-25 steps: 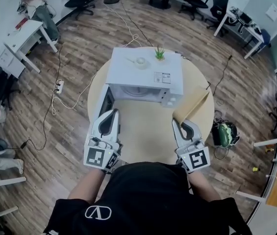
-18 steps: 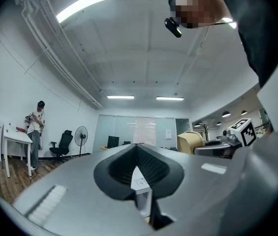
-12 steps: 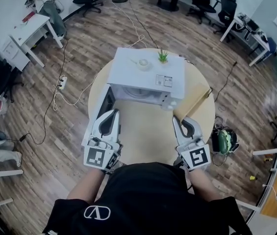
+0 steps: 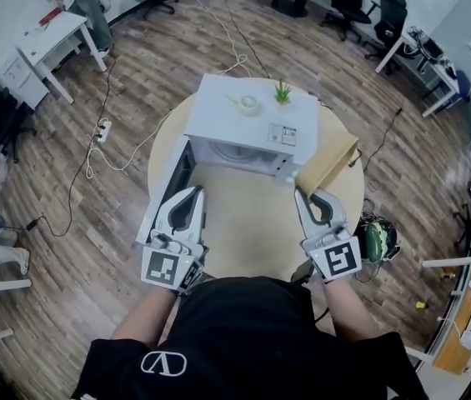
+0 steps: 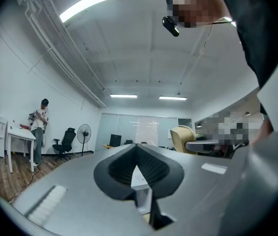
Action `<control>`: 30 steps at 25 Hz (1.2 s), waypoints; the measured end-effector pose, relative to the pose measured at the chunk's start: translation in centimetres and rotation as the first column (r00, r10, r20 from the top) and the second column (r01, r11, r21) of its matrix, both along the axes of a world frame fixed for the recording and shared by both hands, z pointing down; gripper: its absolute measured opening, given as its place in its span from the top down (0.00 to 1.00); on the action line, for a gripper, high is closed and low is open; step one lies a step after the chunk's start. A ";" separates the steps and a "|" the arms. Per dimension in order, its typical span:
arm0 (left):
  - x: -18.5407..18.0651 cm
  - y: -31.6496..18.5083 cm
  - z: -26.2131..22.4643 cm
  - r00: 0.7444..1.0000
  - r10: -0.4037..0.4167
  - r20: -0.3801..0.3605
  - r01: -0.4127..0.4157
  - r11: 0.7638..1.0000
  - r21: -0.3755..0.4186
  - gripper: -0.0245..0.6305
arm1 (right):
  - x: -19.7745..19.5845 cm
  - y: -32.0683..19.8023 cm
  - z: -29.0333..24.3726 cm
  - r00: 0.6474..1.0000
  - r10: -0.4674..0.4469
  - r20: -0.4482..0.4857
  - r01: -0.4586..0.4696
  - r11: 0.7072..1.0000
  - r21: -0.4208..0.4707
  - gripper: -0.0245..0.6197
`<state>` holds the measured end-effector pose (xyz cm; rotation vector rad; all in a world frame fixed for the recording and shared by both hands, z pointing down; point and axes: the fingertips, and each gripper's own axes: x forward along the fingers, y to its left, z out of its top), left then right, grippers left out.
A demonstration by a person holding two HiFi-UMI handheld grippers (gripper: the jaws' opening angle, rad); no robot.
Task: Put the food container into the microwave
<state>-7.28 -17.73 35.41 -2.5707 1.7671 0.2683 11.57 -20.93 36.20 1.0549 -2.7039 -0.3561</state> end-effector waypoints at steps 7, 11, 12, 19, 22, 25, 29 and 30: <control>-1.0 1.4 1.4 1.000 -0.019 -0.010 0.019 0.999 -0.051 0.96 | -2.5 -0.6 -0.6 0.998 -0.055 -0.041 0.056 0.998 0.019 0.94; -1.6 2.2 2.2 0.999 -0.031 -0.010 0.031 0.997 -0.076 0.96 | -4.3 -0.8 -0.8 0.992 -0.100 -0.071 0.103 0.994 0.043 0.94; -1.7 2.4 2.4 0.999 -0.036 -0.012 0.035 0.996 -0.082 0.96 | -4.8 -0.9 -0.8 0.990 -0.114 -0.085 0.118 0.992 0.046 0.94; -3.3 3.4 2.6 0.996 -0.084 -0.034 0.082 0.996 -0.046 0.96 | -9.1 -1.2 0.0 0.959 -0.229 -0.165 0.235 0.972 0.019 0.94; -3.5 4.3 3.8 0.994 -0.102 -0.032 0.099 0.992 -0.082 0.96 | -10.8 -0.7 0.6 0.942 -0.286 -0.177 0.289 0.957 -0.010 0.94; -3.5 4.9 5.3 0.992 -0.119 -0.034 0.114 0.985 -0.126 0.96 | -12.5 -0.2 1.9 0.913 -0.357 -0.200 0.354 0.934 -0.051 0.94; -3.9 5.3 6.8 0.988 -0.137 -0.064 0.129 0.984 -0.120 0.96 | -15.4 1.0 5.2 0.843 -0.473 -0.255 0.457 0.881 -0.124 0.94; -4.2 5.4 7.2 0.987 -0.141 -0.070 0.131 0.983 -0.130 0.96 | -16.2 1.3 6.1 0.824 -0.500 -0.265 0.480 0.866 -0.142 0.94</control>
